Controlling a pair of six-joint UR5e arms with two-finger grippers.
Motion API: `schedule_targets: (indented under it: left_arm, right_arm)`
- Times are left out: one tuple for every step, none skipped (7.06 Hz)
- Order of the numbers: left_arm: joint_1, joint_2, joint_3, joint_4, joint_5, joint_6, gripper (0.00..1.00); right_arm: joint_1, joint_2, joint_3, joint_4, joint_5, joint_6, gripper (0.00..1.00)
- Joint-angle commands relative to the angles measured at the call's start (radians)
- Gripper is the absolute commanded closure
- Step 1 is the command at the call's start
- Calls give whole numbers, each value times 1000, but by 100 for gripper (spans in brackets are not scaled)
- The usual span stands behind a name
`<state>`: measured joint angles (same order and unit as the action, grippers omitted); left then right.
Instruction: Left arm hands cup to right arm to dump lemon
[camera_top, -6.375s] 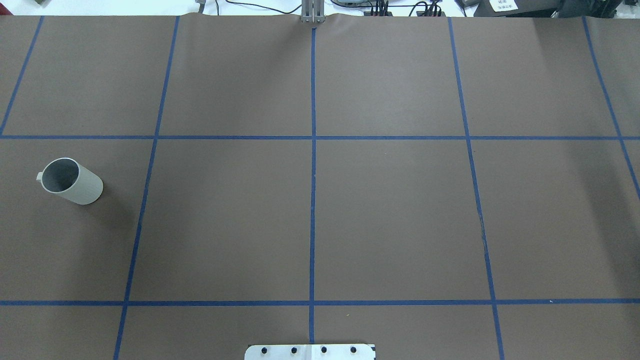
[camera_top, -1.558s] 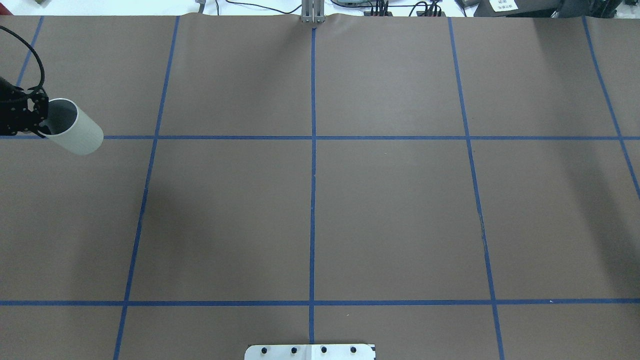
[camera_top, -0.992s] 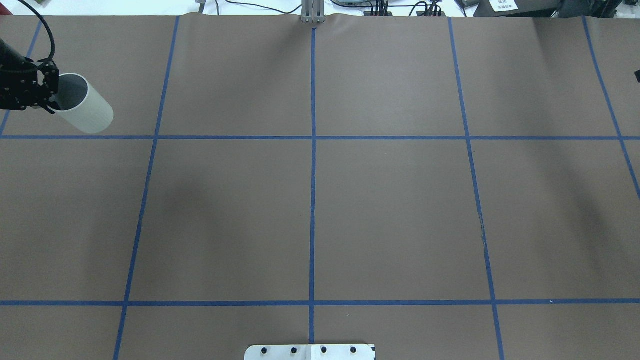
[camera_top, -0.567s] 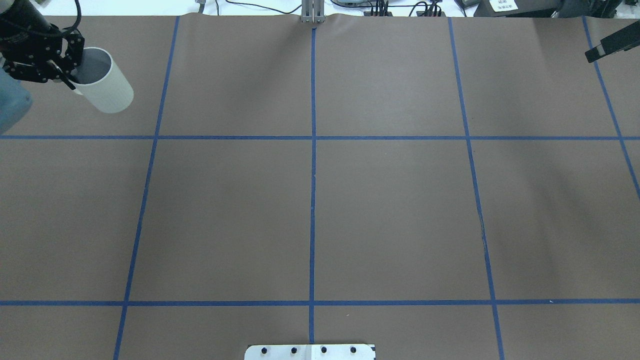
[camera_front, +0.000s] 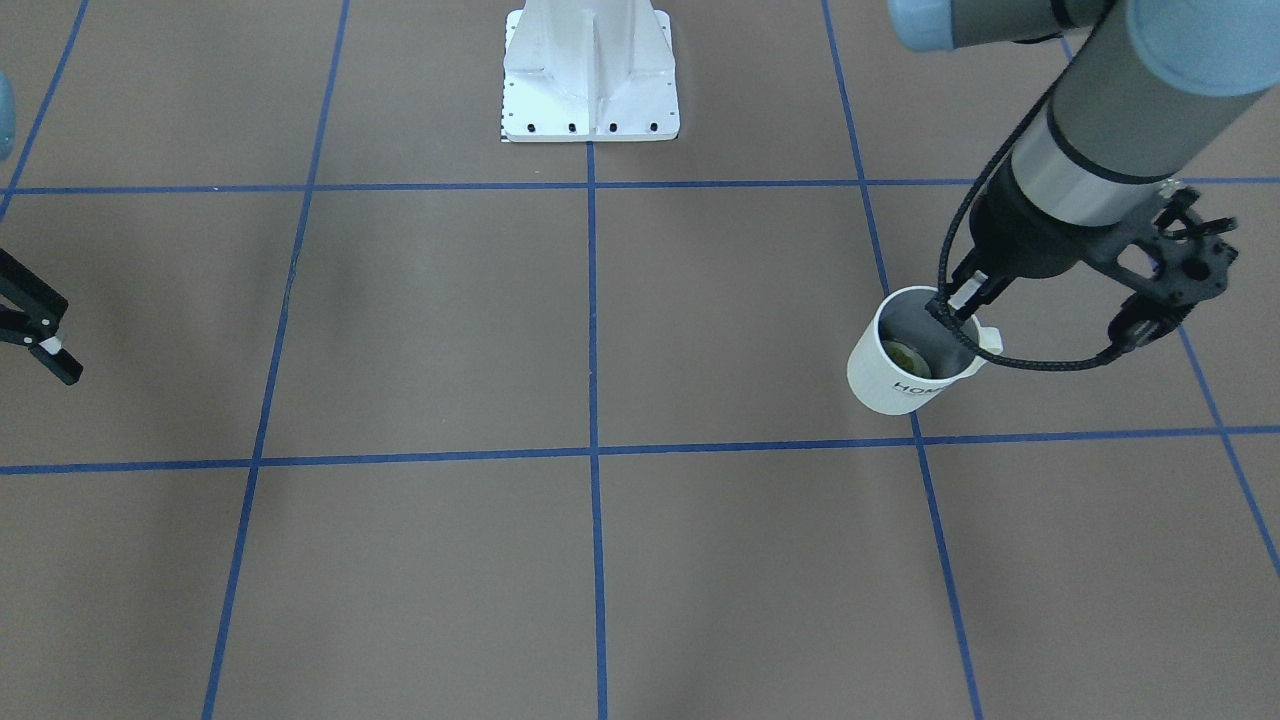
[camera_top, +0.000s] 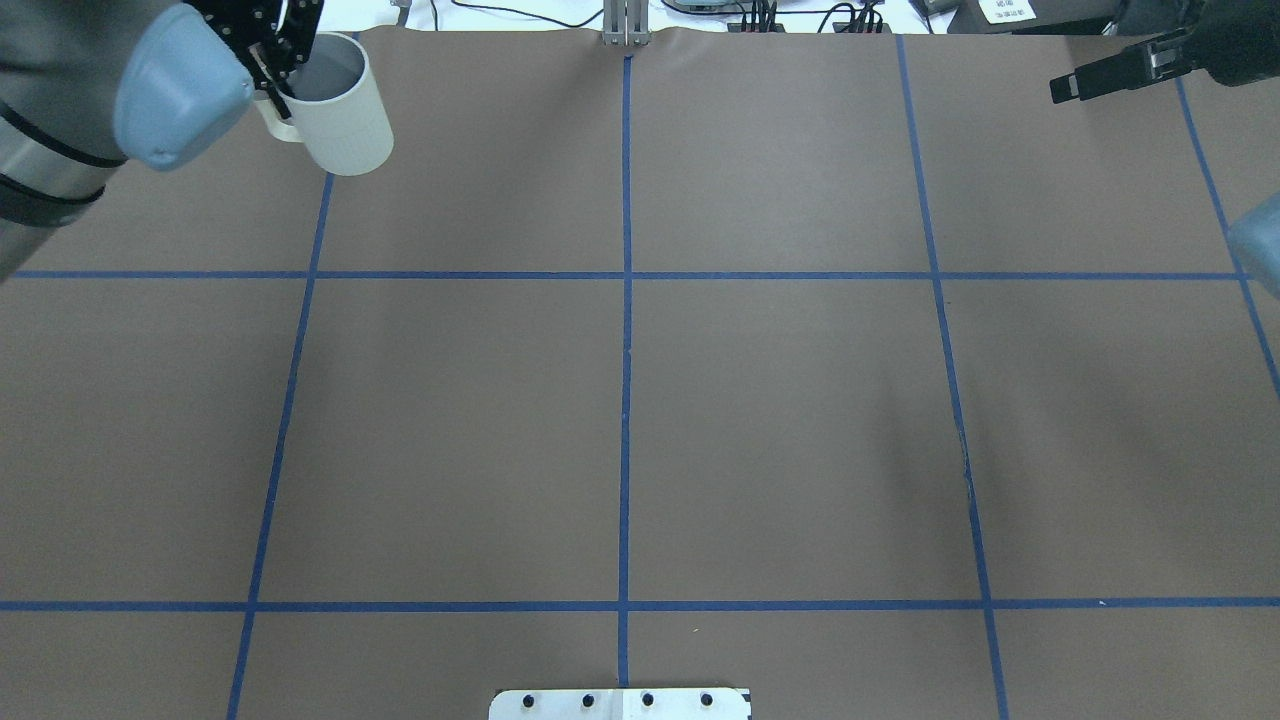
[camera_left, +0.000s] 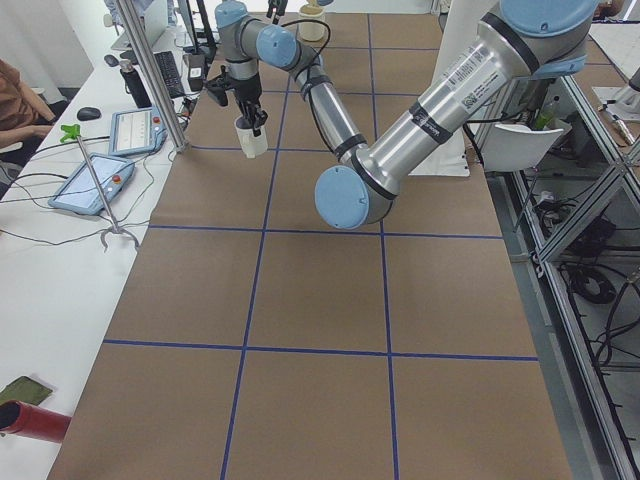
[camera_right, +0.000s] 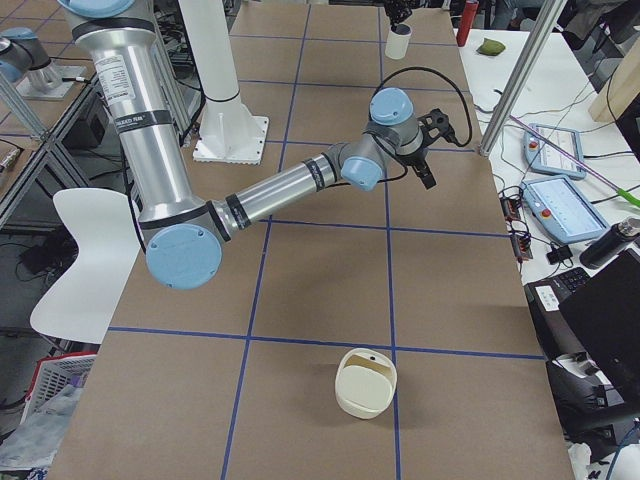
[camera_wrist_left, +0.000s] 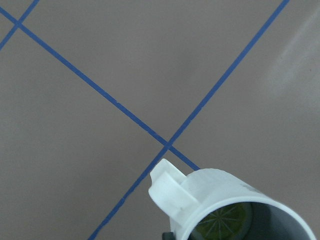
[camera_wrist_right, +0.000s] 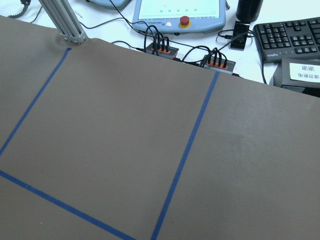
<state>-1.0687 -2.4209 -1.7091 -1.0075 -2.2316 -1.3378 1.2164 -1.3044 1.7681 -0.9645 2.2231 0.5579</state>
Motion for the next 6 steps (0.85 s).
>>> schedule_targets:
  left_arm:
    - [16, -41, 35, -130, -63, -18, 100]
    - [16, -43, 42, -228, -84, -20, 100]
    - [22, -43, 42, -315, -89, -17, 100]
    - [36, -37, 58, -439, -91, -23, 100]
    - [39, -43, 74, -477, -120, -73, 100]
    - [39, -47, 95, -531, -146, -119, 100]
  right_arm:
    - [-37, 5, -2, 113, -37, 16, 0]
    - [-49, 8, -4, 143, -49, 16, 0]
    - [-75, 8, -7, 192, -90, 16, 0]
    - [-122, 7, -21, 269, -174, 17, 0]
    - [-168, 5, -44, 356, -237, 16, 0]
    - [-217, 5, -83, 485, -276, 16, 0]
